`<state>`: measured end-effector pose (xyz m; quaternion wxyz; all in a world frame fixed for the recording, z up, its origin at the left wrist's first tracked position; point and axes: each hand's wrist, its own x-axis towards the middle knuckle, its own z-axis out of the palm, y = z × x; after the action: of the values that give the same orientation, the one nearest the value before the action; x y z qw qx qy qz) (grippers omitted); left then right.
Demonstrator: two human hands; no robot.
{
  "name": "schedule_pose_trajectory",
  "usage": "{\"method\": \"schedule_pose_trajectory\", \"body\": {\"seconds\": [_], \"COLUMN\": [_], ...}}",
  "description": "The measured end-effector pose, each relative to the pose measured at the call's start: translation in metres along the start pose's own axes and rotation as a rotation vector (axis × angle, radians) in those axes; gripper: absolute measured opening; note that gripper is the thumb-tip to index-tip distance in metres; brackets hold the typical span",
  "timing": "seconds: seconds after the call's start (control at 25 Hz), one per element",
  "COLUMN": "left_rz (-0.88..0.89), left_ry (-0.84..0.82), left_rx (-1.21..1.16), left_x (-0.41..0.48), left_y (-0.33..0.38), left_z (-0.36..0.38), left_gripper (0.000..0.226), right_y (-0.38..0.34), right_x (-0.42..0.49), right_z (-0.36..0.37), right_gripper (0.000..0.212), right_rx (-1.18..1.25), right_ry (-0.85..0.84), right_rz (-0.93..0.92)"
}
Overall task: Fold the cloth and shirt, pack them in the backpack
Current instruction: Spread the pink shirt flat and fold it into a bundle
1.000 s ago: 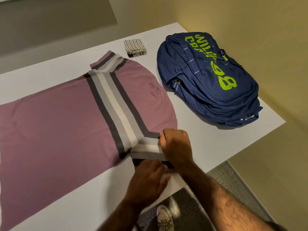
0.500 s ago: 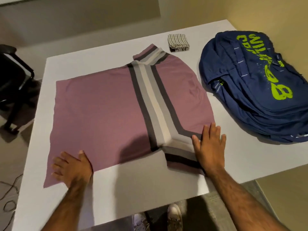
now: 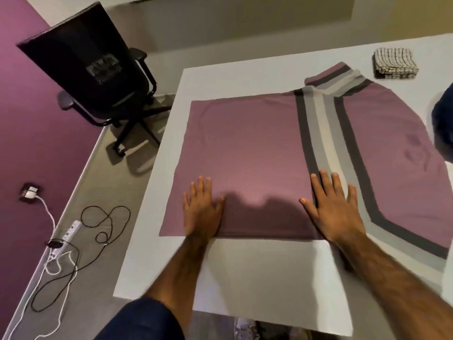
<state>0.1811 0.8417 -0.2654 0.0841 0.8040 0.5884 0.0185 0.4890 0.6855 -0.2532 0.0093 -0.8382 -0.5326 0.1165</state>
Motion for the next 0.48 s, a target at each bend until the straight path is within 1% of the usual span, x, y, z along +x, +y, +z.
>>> {"method": "schedule_pose_trajectory", "body": {"seconds": [0.08,0.12,0.16,0.2,0.28,0.36,0.4,0.44,0.48], "left_rz": [-0.266,-0.351,-0.346,-0.257,0.059,0.330,0.414,0.463,0.471], "left_ry": [-0.040,-0.016,0.036,0.103,0.199,0.245,0.222,0.171,0.117], "left_rx": [-0.048,-0.050,-0.012,0.036,0.080,0.002,-0.018,-0.022,-0.015], "left_x": [-0.003,-0.001,0.002,0.008,0.028,0.056,0.066,0.073,0.077], "left_y": [-0.046,-0.055,-0.054,-0.046,-0.015,0.029,0.049,0.063,0.067], "left_z": [-0.016,-0.022,-0.028,-0.029,-0.023,-0.012,-0.005,0.002,0.010], "left_gripper": [0.073,0.072,0.070,0.068,0.065,0.064,0.062,0.061,0.061], "right_y": [-0.001,-0.002,-0.002,-0.002,-0.006,-0.007,-0.009,-0.009,-0.009], "right_x": [-0.001,0.000,0.002,0.002,0.001,0.001,0.001,0.002,0.002], "right_z": [0.003,0.005,0.006,0.006,0.006,0.007,0.006,0.006,0.006], "right_gripper": [0.081,0.081,0.081,0.080,0.080,0.079,0.078,0.078,0.078], "right_rx": [-0.033,-0.044,-0.053,-0.063,-0.077,-0.093,-0.092,-0.092,-0.087], "right_ry": [0.016,0.030,0.037,0.037,0.030,0.031,0.032,0.035,0.034], "right_rz": [-0.002,0.010,0.019,0.020,0.022,0.031,0.036,0.038,0.040]}}
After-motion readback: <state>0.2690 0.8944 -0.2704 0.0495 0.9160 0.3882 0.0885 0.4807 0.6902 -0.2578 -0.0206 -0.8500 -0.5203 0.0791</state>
